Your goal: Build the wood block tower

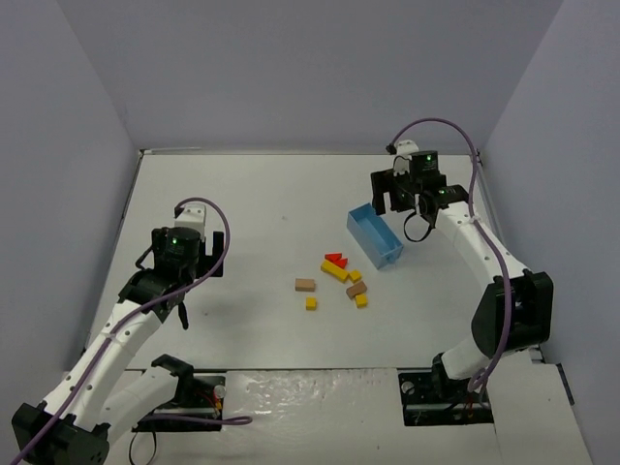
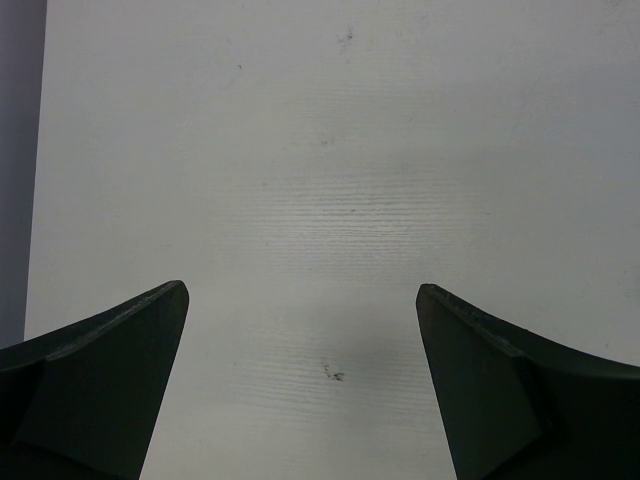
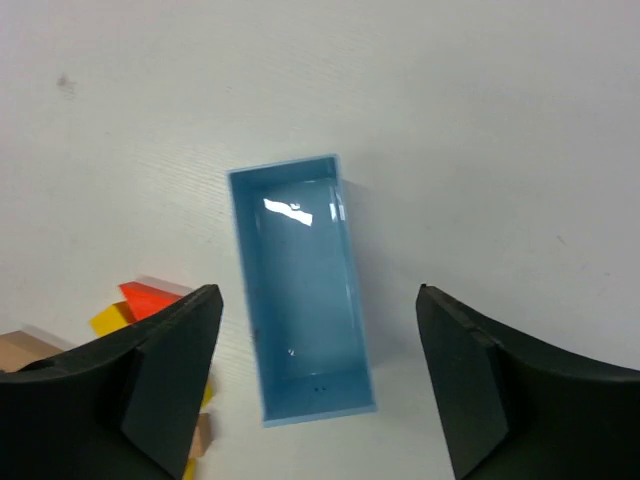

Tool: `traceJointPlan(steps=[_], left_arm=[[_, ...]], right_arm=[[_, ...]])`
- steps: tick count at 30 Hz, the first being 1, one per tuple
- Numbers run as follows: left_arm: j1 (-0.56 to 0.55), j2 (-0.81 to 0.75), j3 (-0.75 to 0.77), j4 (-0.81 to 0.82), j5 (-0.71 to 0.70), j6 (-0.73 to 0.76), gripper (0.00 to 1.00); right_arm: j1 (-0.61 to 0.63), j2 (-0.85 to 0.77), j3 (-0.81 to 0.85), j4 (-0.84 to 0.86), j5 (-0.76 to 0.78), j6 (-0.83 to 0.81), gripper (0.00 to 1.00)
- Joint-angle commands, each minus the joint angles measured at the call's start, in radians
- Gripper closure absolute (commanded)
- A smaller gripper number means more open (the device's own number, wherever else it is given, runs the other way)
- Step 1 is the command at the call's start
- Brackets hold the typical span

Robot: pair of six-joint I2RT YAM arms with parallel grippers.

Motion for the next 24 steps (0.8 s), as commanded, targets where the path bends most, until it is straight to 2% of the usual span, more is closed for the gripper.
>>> traceJointPlan(steps=[1,4,15,18,21,24], left_arm=[[-0.002,-0.001,0.057,0.032,-0.004,-0.012,0.03],[-0.002,-0.003,0.057,0.032,-0.006,-0.01,0.03],[-0.002,-0.01,0.059,0.032,-0.007,-0.01,0.03],[-0.002,-0.014,0.057,0.033,-0.007,-0.01,0.03],[-0.002,-0.01,0.059,0.032,-0.005,-0.013,0.03],[-0.002,-0.006,0.062,0.032,0.003,-0.013,0.03]], right_arm=[[0.07,-0.019,-0.049,0.001,0.006,0.008,0.29],[0.112,-0.003,-0.089,0.002,0.038,0.011,0.36],[0.171,0.143,-0.108,0.009,0.112,0.04,0.48],[0.169,0.182,-0.098,0.014,0.145,0.027,0.62],[0.157,0.202,-0.072,0.016,0.193,0.014,0.82],[0.11,0.206,-0.037,0.017,0.24,0.013,0.96]])
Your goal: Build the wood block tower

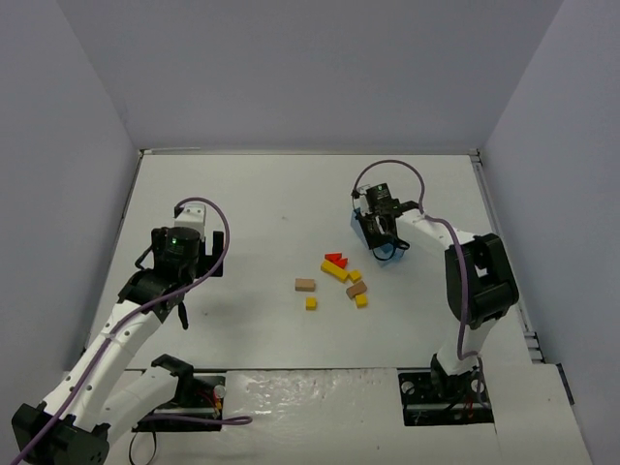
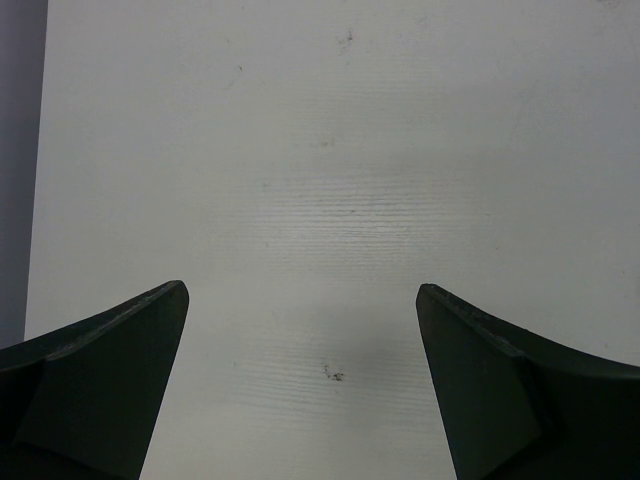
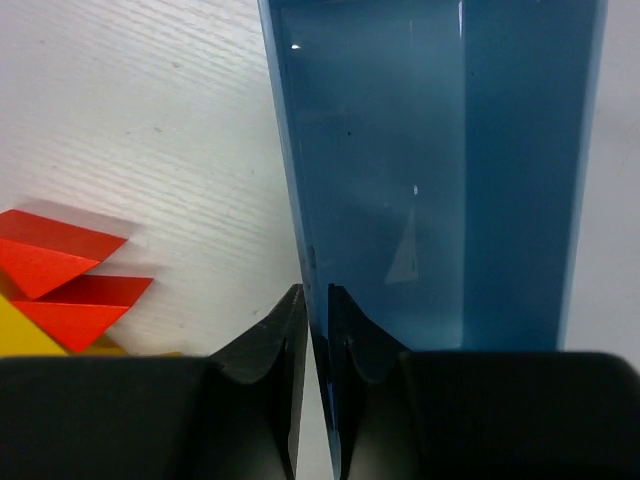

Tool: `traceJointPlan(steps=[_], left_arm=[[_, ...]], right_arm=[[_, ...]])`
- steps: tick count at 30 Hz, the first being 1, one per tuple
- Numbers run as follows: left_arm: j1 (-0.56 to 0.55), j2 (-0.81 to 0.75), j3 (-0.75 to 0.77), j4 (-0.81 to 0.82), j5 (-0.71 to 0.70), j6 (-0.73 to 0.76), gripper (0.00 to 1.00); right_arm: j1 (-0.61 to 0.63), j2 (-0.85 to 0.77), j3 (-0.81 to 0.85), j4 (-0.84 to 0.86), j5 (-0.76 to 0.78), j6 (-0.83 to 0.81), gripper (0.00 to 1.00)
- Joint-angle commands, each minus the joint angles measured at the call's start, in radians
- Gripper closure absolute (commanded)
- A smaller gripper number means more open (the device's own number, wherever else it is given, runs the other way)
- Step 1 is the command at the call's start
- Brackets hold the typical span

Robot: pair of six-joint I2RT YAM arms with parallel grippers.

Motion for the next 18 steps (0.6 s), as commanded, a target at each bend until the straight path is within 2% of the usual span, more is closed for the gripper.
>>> traceJointPlan(steps=[1,8,18], left_arm=[[-0.002,-0.004,0.06,0.033,0.006,-0.015,0.03],[-0.002,-0.022,0.06,0.03,0.001,-0.015,0.03],[-0.002,-0.014,0.06,0.03,0.008,-0.016,0.03]], right_arm=[[-0.094,-0.02,0.095,0.026,0.098,-0.008,0.98],[-0.278,0.079,0.307,0.023,0.081,-0.048,1.0],[-0.431,0.356,0.596,0.023,0.013,-0.094,1.0]])
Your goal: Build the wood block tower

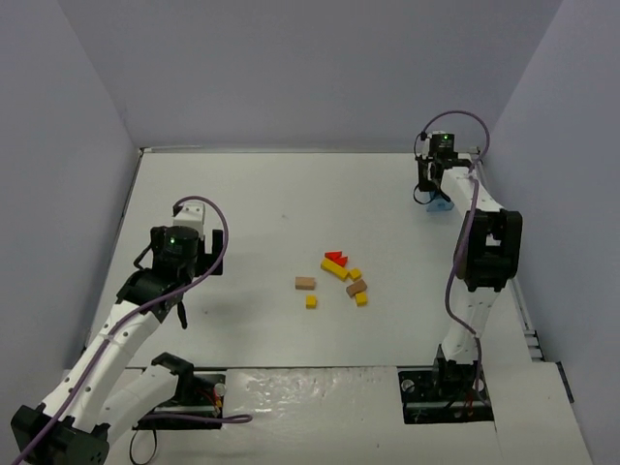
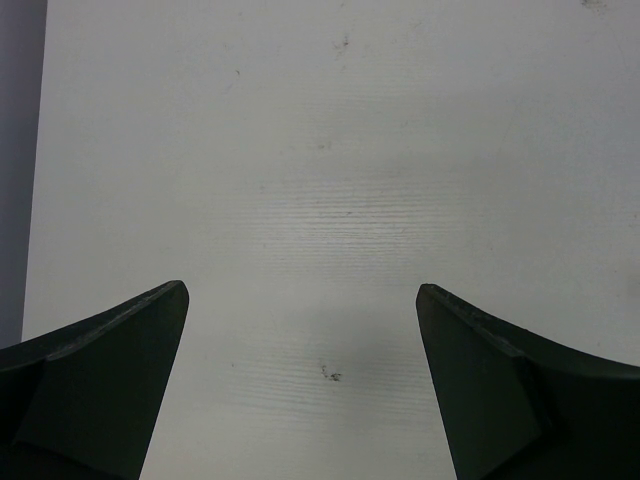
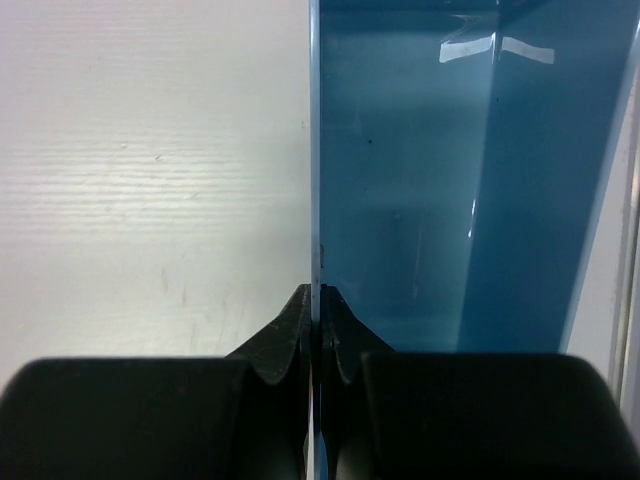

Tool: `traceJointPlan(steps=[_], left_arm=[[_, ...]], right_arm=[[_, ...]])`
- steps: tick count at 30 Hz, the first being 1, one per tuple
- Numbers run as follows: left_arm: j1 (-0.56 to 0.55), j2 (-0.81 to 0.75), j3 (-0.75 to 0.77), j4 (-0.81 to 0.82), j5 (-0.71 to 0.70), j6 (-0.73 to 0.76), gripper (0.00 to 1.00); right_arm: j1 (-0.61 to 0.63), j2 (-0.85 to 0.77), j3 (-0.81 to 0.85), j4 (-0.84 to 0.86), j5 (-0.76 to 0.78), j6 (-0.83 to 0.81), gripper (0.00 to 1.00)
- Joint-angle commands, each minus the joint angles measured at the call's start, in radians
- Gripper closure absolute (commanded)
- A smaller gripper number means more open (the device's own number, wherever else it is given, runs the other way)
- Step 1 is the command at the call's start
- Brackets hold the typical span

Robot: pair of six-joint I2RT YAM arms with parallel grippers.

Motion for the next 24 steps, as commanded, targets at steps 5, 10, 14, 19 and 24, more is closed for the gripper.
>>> traceJointPlan(steps=[5,10,14,19,24], left_arm=[[-0.002,0.01,0.06,0.033,0.008,-0.014,0.03],[-0.002,0.028,0.066,0.027,0.039,-0.012,0.03],[-0.002,0.056,0.094,0.003,0.073,-0.049,0.03],[-0.01,0.13,0.163,-0.065,0.203,-0.183,0.03],[-0.104,0.154,0.179,-0.063,0.237,-0.302,0.03]], right_arm=[[-0.043,0.133,0.154,0.008,-0.011,-0.048,0.93],[-0.042,0.057,0.162,0.005,-0.04,-0.022,0.47],[-0.017,-0.139,0.077,0.004,-0.054,0.036,0.25],[0.057,-0.431,-0.142,-0.003,-0.01,0.11,0.09],[0.078,-0.74,-0.388,-0.014,-0.022,0.185,0.0]])
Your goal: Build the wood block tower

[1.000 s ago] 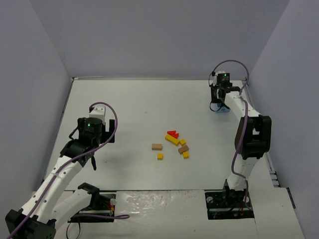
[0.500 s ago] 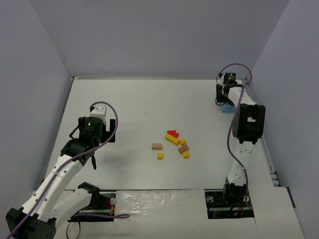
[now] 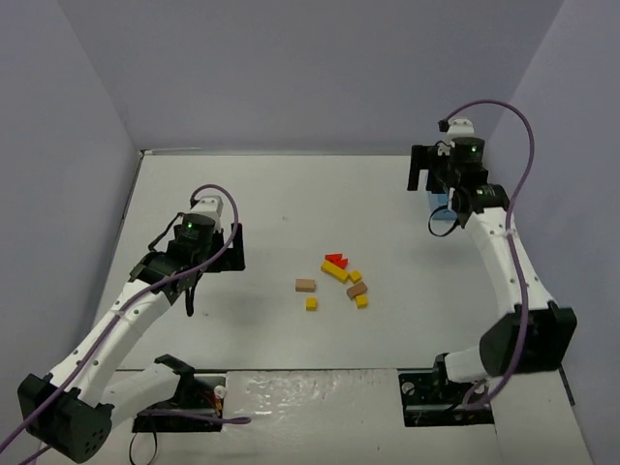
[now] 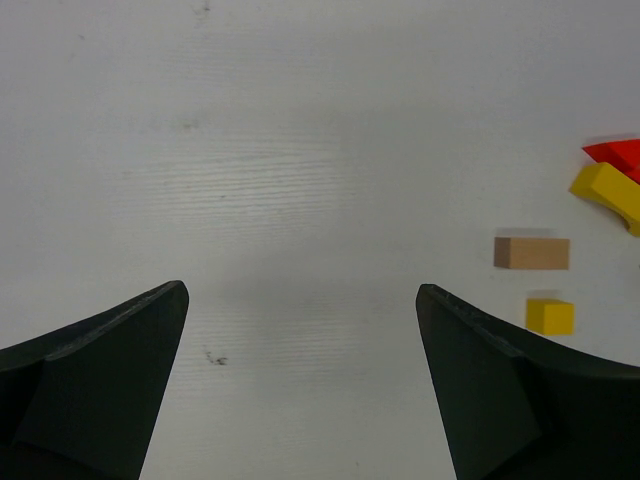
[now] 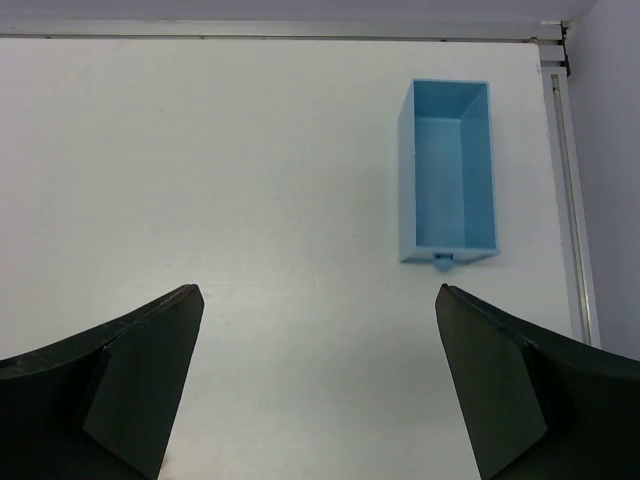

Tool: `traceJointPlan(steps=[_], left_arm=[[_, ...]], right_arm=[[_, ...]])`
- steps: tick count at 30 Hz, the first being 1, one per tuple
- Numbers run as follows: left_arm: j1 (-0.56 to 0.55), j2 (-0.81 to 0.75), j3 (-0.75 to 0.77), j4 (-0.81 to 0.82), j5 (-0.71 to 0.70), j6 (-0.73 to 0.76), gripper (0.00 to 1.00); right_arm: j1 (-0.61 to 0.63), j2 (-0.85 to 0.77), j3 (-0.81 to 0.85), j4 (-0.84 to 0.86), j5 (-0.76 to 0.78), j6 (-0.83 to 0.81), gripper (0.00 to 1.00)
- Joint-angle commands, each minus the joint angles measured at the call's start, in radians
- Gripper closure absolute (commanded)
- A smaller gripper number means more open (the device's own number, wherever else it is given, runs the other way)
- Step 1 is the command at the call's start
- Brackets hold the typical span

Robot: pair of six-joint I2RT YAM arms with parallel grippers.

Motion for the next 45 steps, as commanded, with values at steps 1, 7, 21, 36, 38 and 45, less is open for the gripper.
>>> traceJointPlan(steps=[1,7,21,36,38,45], left_arm=[[-0.092,0.015,0.055,0.0,0.039,-0.146,0.03],[-0.225,0.098,0.082,0.004,-0.045,-0.229,0.03],[-0.38,0.357,0.163,0.023,-0.132,-0.381,0.03],[-0.494,0.556,0.278,0.011,-0.193,-0.554,0.18],[-0.519,0.573,0.277,0.011,-0.199,-0.592,0.22],[-0.542,0.667,0.366,0.011,-0.19,-0.516,0.24]], right_arm=[[0.005,-0.253,-0.178,-0.01,0.01,0.122,0.0],[0.028,-0.584,-0.417,-0.013,-0.079,0.282,0.0],[0.051,-0.866,-0.673,-0.017,-0.078,0.328,0.0],[0.098,-0.811,-0.693,-0.016,-0.019,0.334,0.0],[0.099,-0.813,-0.695,-0.017,-0.018,0.334,0.0],[0.108,-0.811,-0.699,-0.016,-0.02,0.334,0.0]])
